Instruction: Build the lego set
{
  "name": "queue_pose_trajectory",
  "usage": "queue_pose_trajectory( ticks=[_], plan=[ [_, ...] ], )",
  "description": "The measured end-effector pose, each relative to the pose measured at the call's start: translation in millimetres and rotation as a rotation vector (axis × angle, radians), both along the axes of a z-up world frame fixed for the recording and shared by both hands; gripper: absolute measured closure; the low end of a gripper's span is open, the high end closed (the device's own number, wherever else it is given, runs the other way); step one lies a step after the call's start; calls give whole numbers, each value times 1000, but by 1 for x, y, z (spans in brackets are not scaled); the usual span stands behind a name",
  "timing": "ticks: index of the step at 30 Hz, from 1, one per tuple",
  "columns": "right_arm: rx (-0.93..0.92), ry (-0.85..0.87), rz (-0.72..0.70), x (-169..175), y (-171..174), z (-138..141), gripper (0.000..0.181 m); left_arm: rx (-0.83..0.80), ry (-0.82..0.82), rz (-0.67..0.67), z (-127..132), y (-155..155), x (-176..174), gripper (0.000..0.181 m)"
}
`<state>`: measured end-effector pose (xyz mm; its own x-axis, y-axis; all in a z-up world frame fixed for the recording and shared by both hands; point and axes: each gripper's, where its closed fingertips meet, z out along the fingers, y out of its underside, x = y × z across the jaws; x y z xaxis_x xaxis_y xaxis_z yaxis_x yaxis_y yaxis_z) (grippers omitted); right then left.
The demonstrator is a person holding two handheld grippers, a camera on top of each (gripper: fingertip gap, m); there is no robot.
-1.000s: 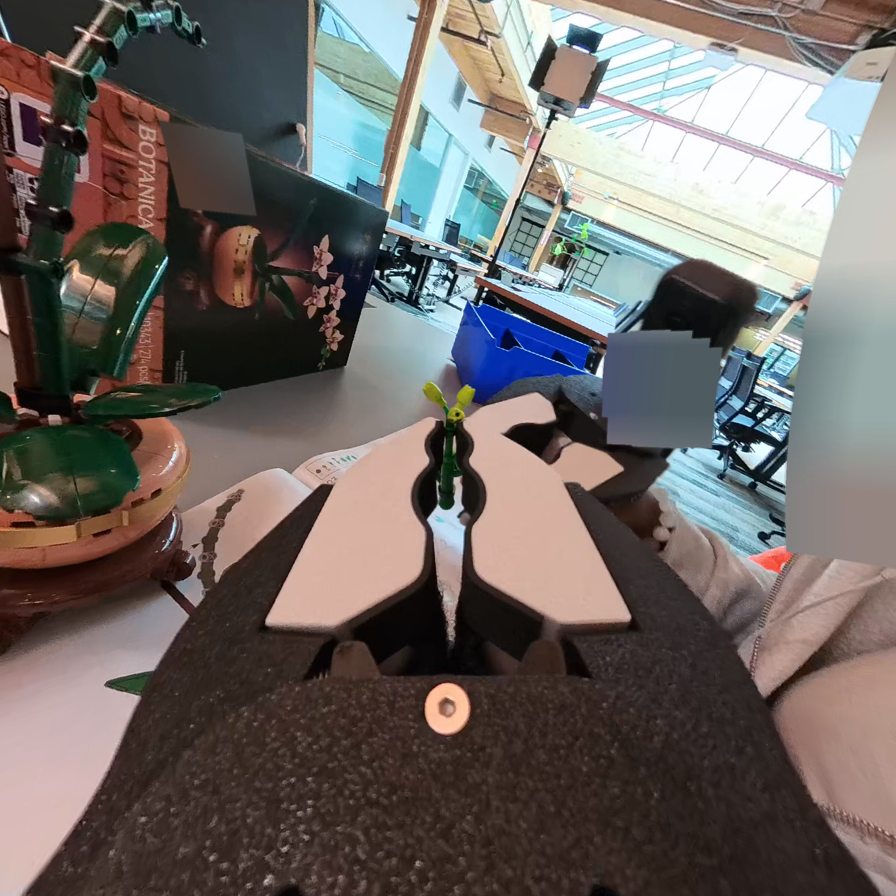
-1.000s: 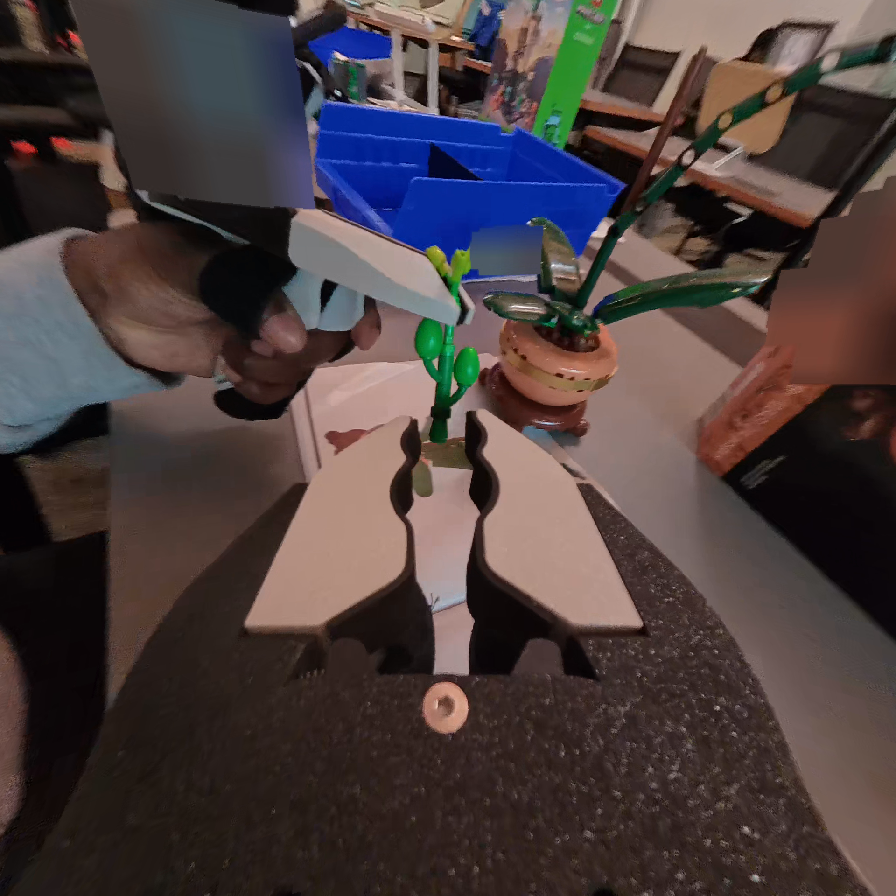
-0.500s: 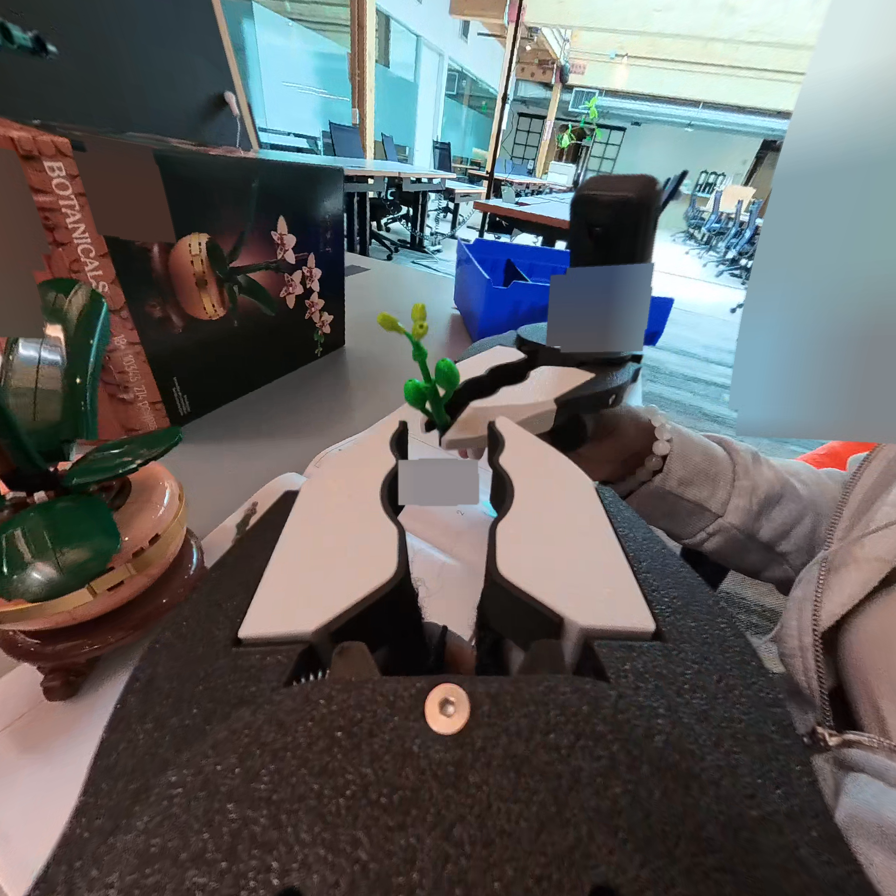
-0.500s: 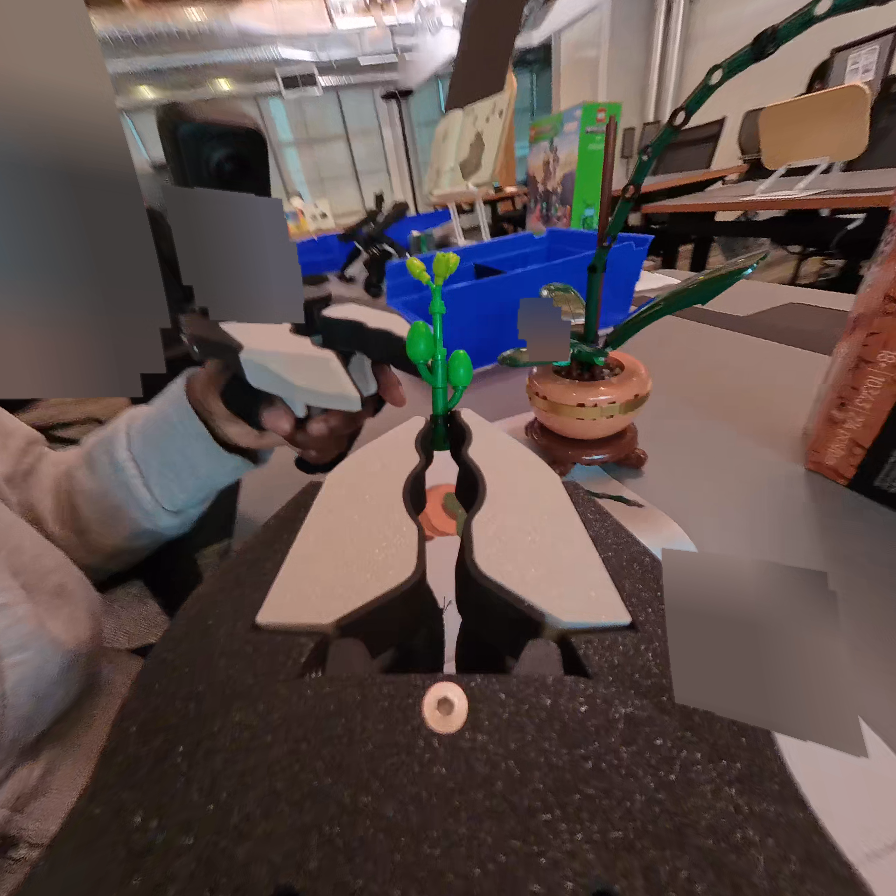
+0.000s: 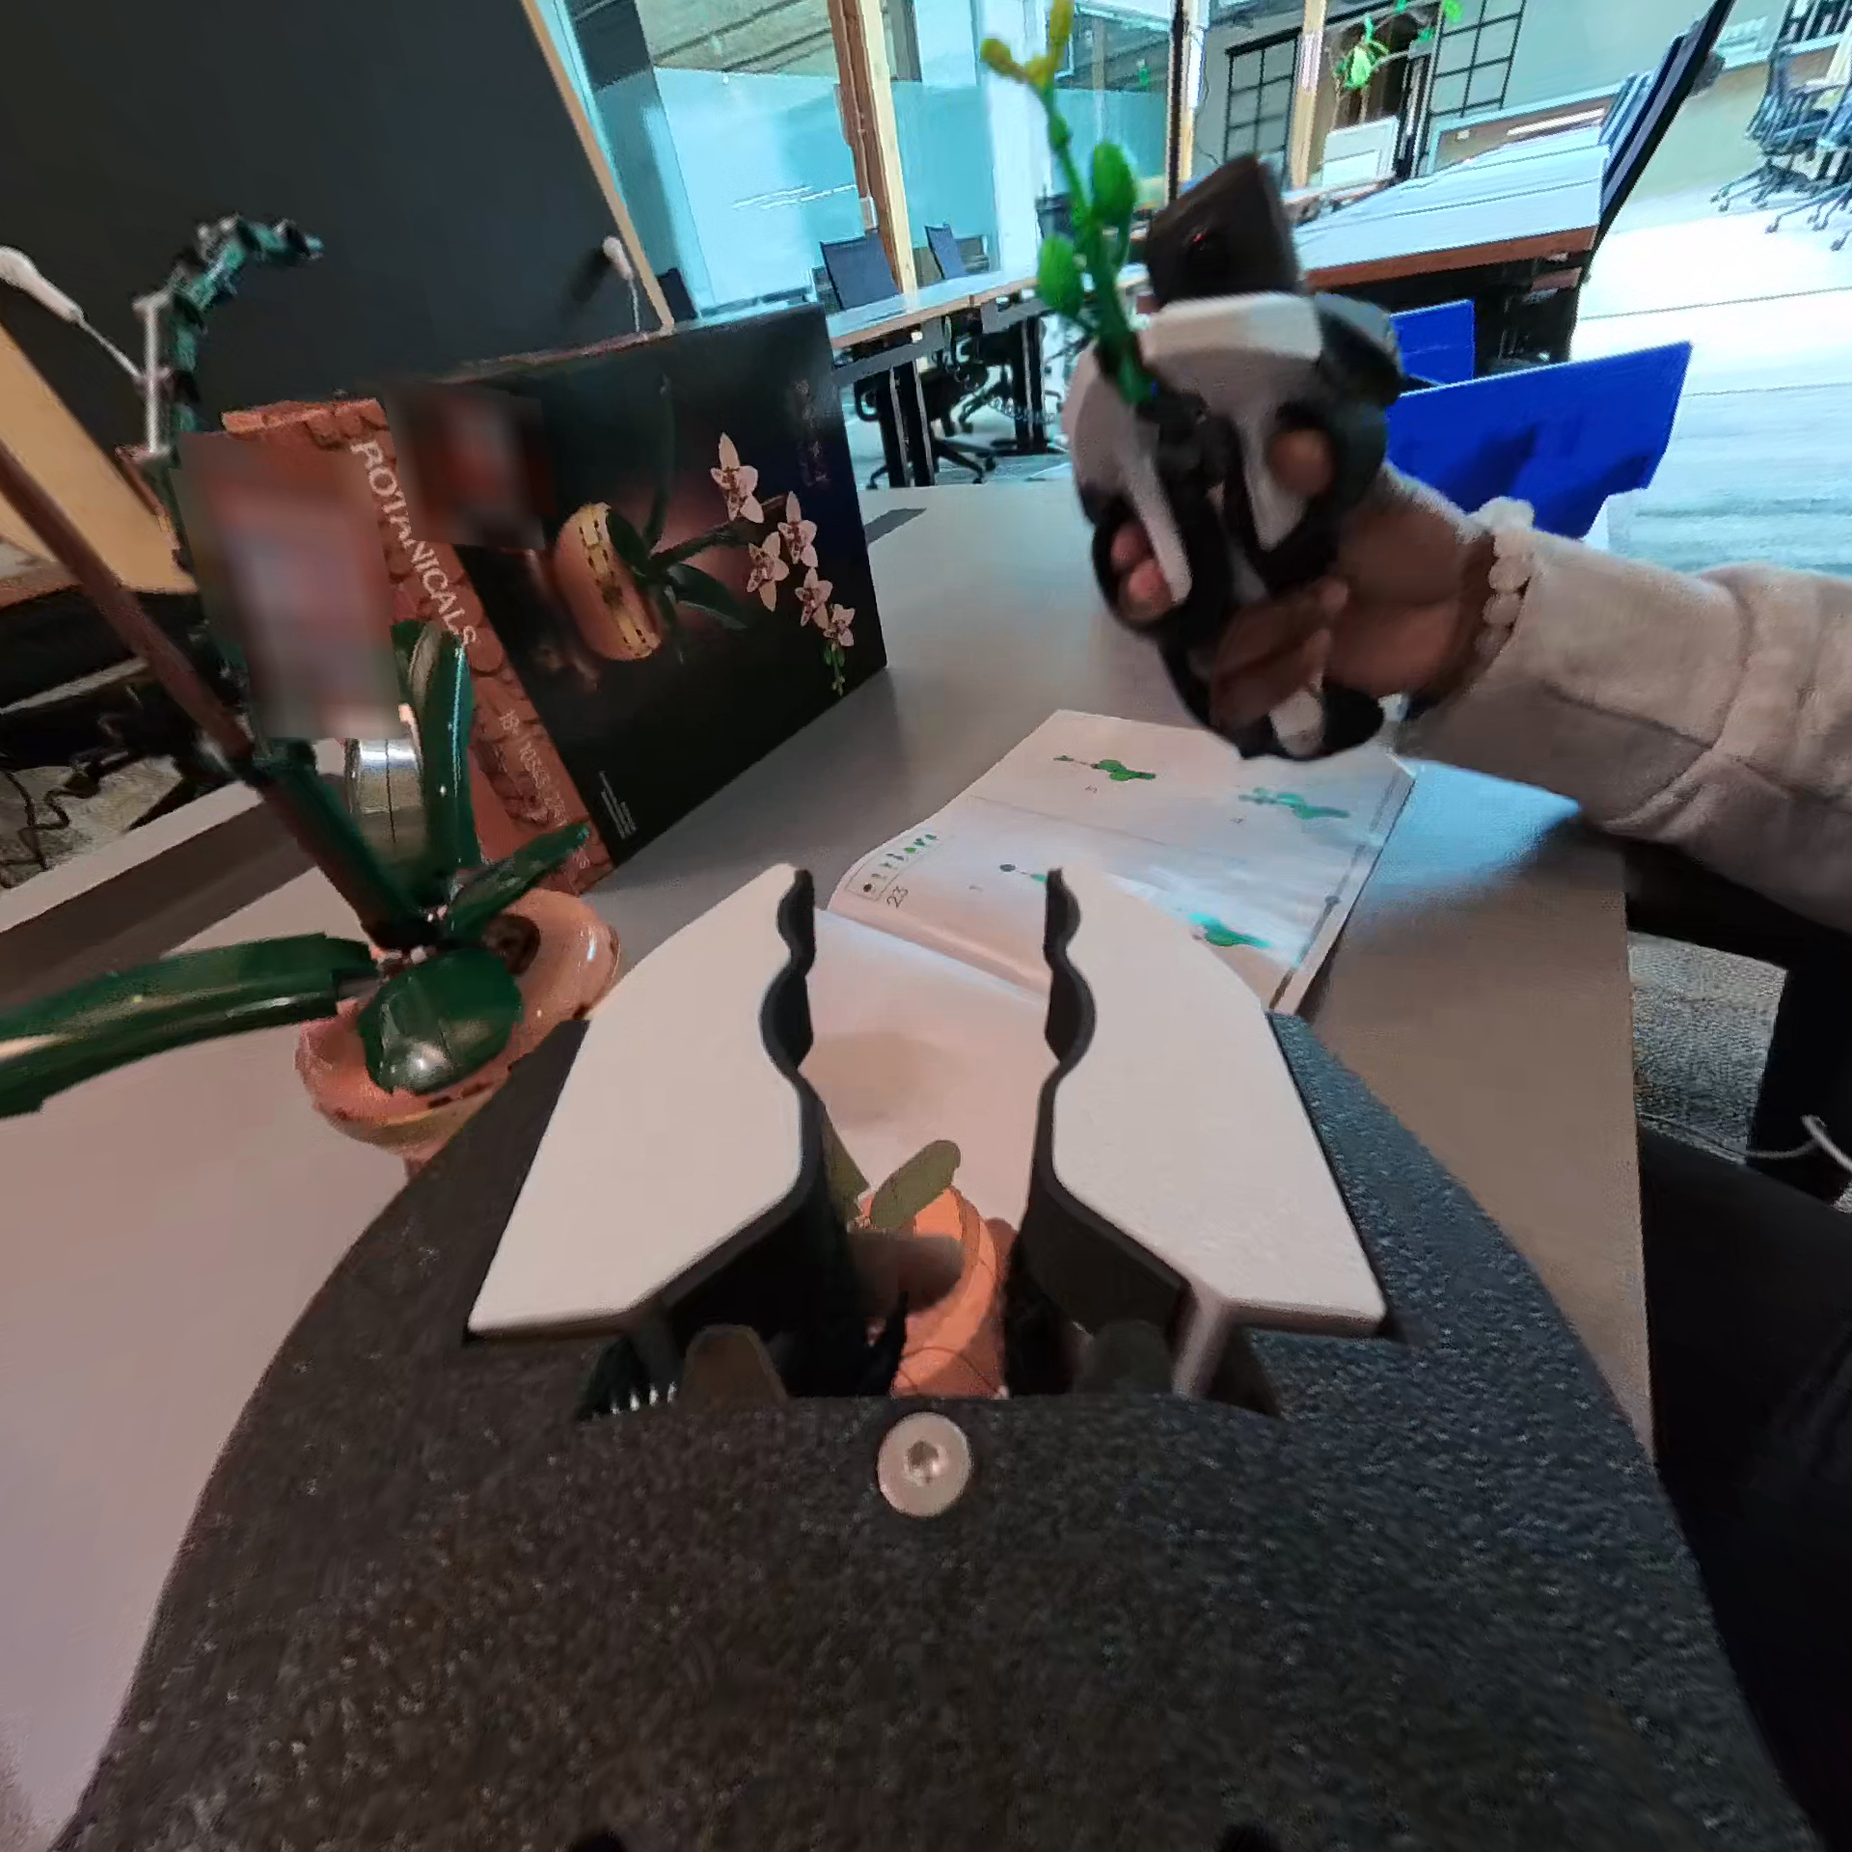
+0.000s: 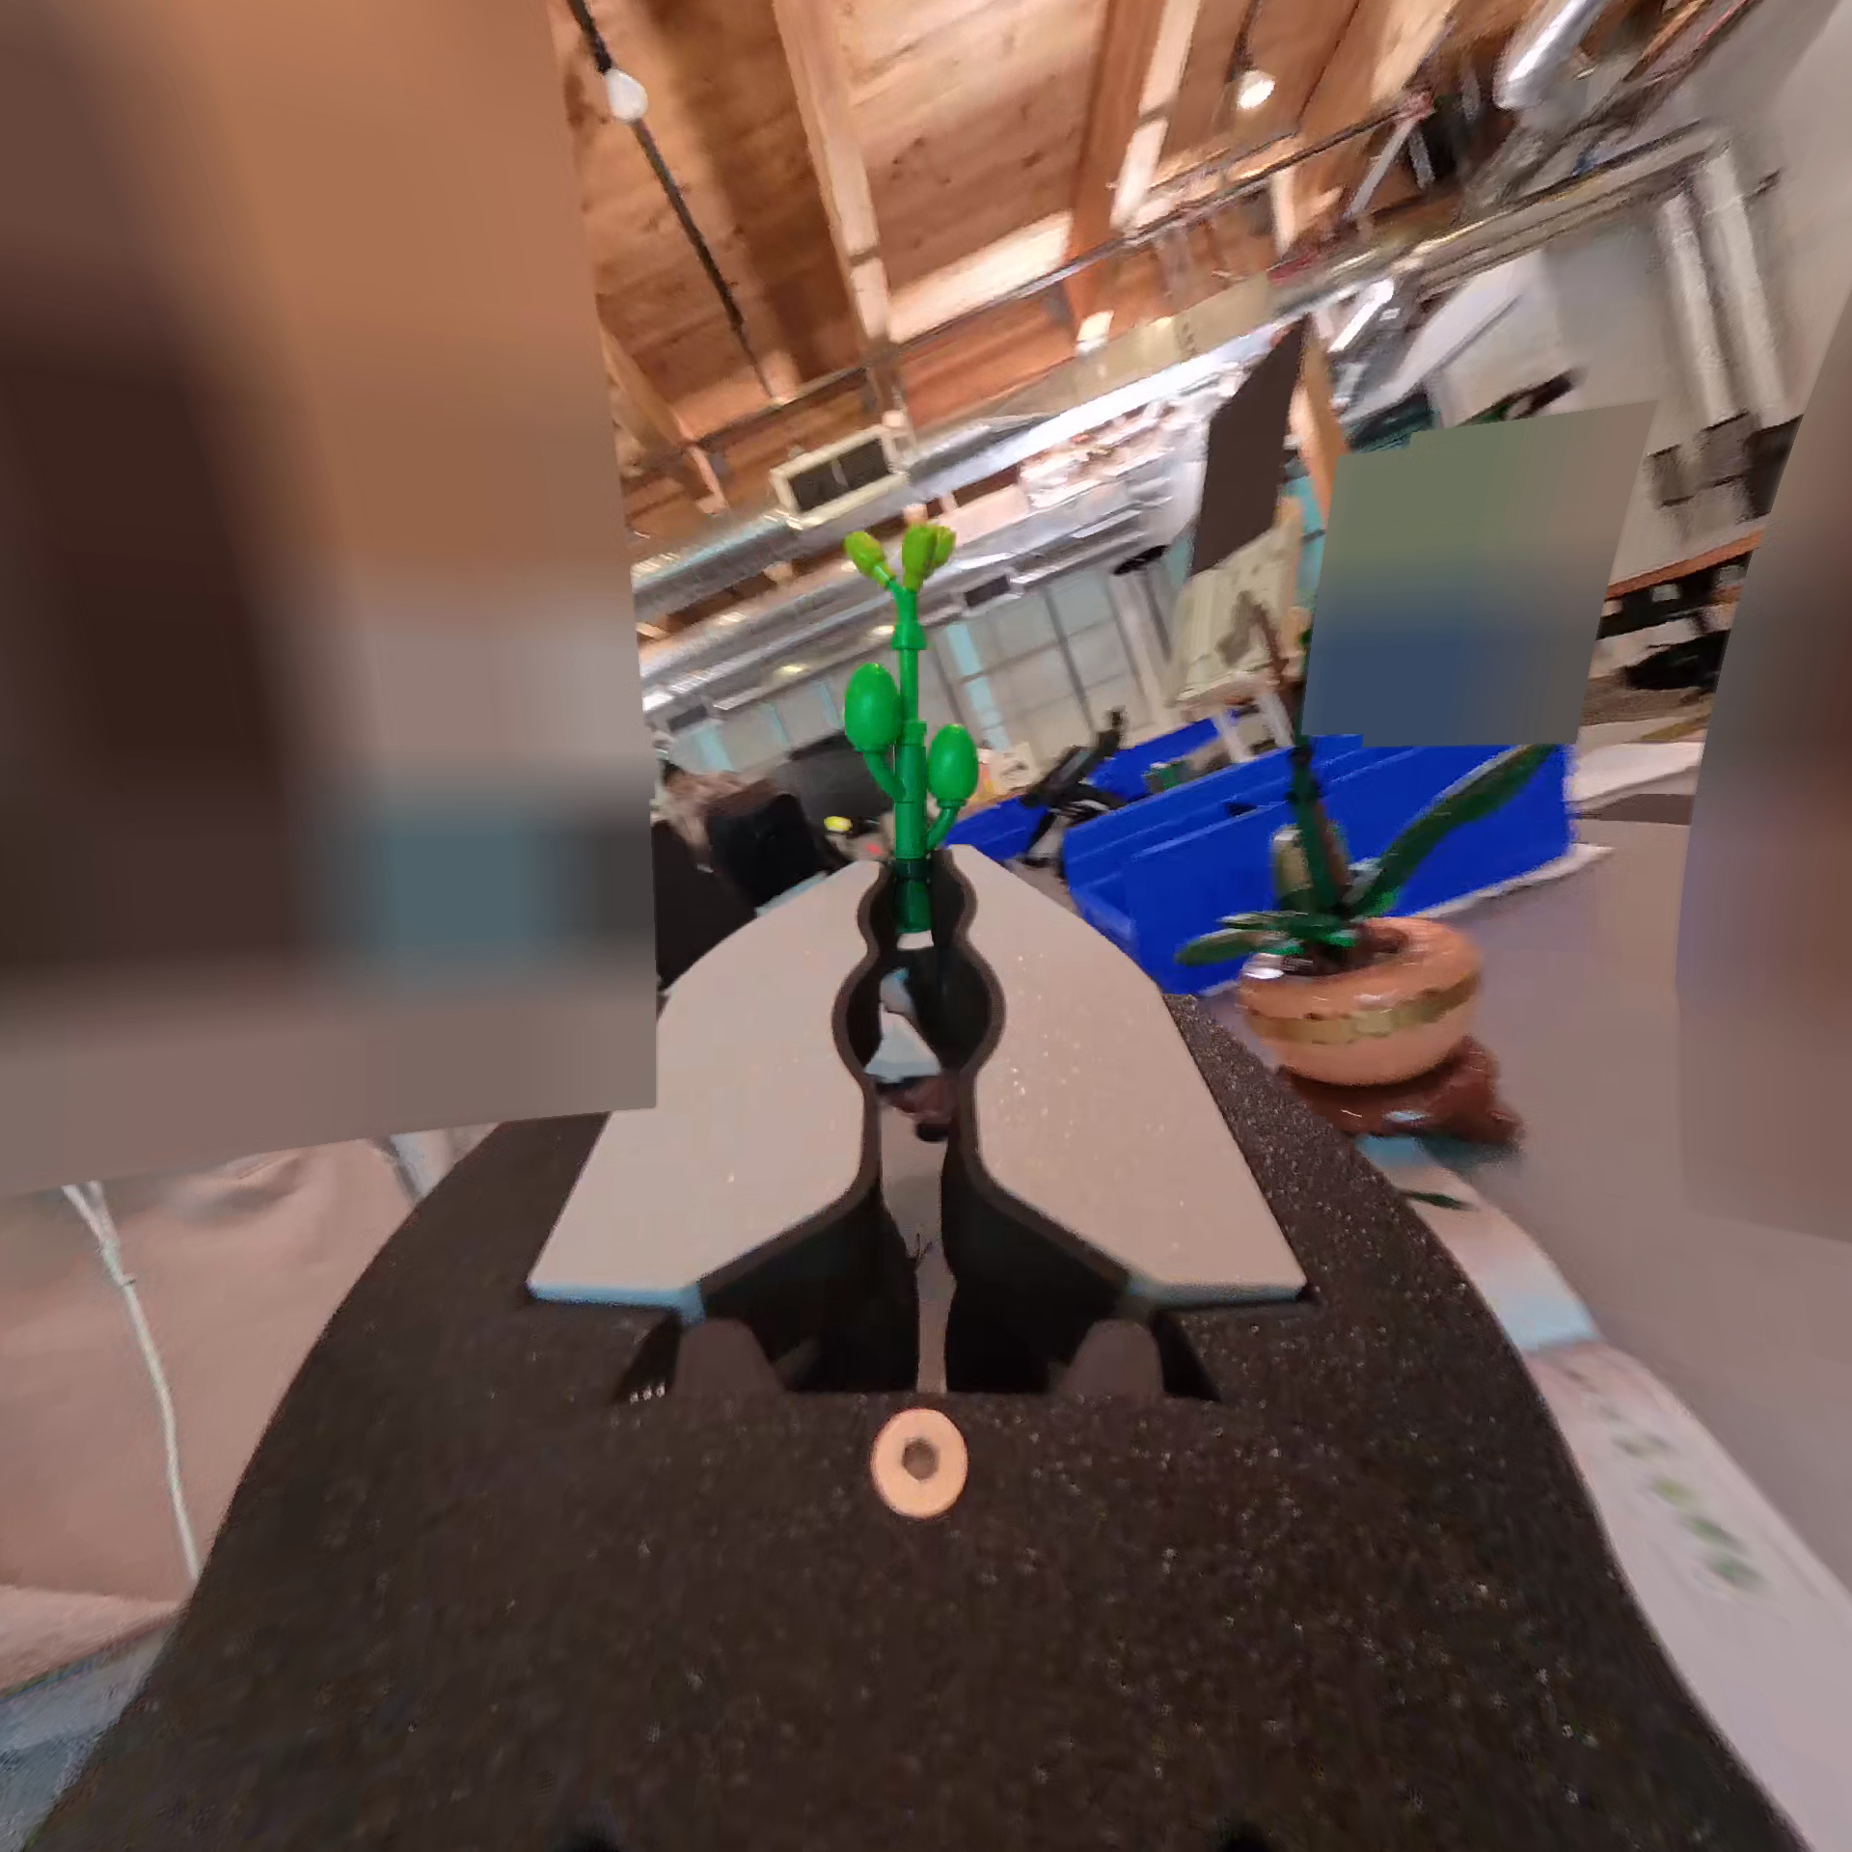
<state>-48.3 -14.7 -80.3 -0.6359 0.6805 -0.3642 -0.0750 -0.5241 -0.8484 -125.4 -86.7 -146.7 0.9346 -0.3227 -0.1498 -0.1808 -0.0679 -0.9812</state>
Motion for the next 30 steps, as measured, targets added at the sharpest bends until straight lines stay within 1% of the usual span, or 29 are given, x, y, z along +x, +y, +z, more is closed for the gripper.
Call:
queue_pose_trajectory(
  ticks=[3, 4, 5, 8, 10, 11, 13, 15, 17, 19, 23, 26, 30],
  plan=[
    [128, -89, -153, 17, 24, -11, 175, 13, -56, 11, -3, -3, -1, 134],
    [161, -114, -192, 23, 29, -16, 175, 1, -75, 24, -5, -2, -1, 131],
    [179, -123, -223, 29, 34, -19, 175, -29, -86, 34, -10, -1, -1, 123],
    [151, -113, -287, 48, 48, -25, 175, -81, -85, 28, -18, 3, 4, 113],
    [141, -106, -341, 60, 61, -28, 175, -54, -86, 9, -13, 8, 11, 102],
    [156, -102, -362, 65, 64, -30, 175, -37, -82, 11, -10, 11, 13, 100],
    [203, -113, -409, 71, 70, -34, 175, -1, -58, -5, -6, 15, 20, 104],
    [263, -124, -438, 73, 70, -39, 175, -3, -21, -29, -8, 21, 29, 116],
    [287, -134, -453, 72, 71, -44, 175, -29, 15, -36, -13, 28, 35, 116],
    [273, -152, -455, 71, 73, -50, 175, -52, 58, -48, -20, 35, 42, 116],
    [287, -225, -451, 69, 76, -65, 175, -71, 102, -57, -28, 43, 52, 119],
    [253, -220, -444, 69, 76, -65, 175, -70, 77, -63, -29, 48, 57, 124],
    [144, -140, -373, 68, 69, -51, 175, -38, -15, -121, -21, 54, 67, 134]
  ],
)
